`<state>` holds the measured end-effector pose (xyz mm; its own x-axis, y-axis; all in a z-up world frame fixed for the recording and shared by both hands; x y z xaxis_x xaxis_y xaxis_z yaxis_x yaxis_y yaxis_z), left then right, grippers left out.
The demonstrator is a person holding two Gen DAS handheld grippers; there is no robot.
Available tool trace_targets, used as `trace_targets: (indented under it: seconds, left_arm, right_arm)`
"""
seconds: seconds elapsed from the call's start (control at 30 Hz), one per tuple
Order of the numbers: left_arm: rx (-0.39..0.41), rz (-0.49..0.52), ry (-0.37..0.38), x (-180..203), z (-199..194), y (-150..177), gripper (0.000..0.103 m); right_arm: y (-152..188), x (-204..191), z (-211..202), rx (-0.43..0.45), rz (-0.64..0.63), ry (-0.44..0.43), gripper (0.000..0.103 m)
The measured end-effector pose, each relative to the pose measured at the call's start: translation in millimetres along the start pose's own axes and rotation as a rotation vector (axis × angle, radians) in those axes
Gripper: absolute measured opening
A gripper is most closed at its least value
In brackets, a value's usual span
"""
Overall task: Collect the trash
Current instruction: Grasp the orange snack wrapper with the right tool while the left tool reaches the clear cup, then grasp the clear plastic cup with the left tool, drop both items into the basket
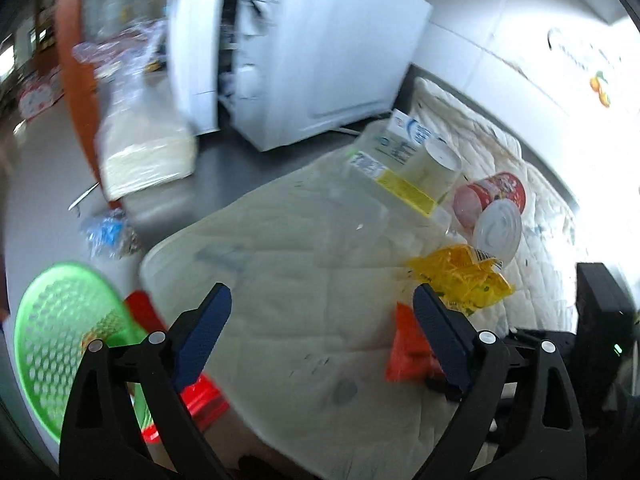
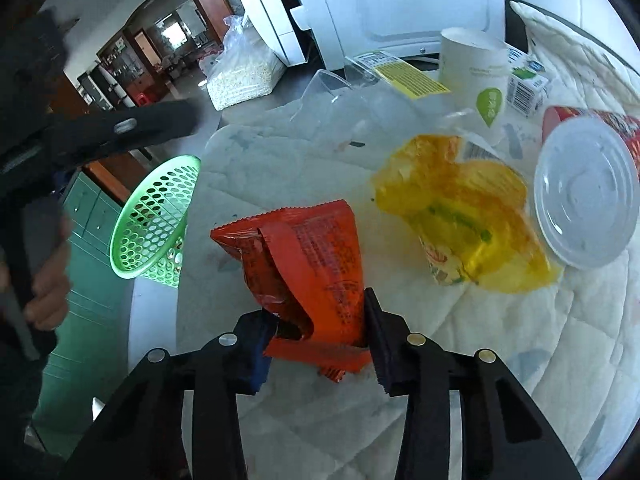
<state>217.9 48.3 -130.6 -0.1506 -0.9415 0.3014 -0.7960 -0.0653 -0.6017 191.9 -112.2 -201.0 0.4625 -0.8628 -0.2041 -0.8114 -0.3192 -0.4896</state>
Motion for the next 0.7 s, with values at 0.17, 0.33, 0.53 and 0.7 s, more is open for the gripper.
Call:
trace_targets:
  seconds: [0.17,0.33,0.53,0.7]
  left_arm:
    - [-0.026,0.043,0.016,10,35,-19,0.091]
    - [-0.056,0.078,0.024,12,63,-29,0.091]
    - [-0.066,0.066,0.034,8,86,-36,0.089]
    - [-0.075,0.065,0.061,6,94,-38,0.067]
  right_arm:
    - [10,7,-9,0.007,0.028,-0.016,0.036]
    - [14,11,-14,0.009,0.053,-0.033,0.036]
    - [11,12,-18,0.025,0.061,-0.044,0.036]
    - [11,12,-24,0.033,0.053,-0.043,0.036]
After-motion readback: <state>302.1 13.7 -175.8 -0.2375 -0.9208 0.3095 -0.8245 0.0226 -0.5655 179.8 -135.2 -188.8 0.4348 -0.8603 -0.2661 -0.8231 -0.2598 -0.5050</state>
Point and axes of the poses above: each gripper's, at about its wrist camera, not at the fingertips, and z roughly the way its jaws point, x to its right, y to its underside, the point moved 1 cm from there along z, roughly the way its jaws point, and after that the axes turned 7 degrees about y, right-handed, at the moved point
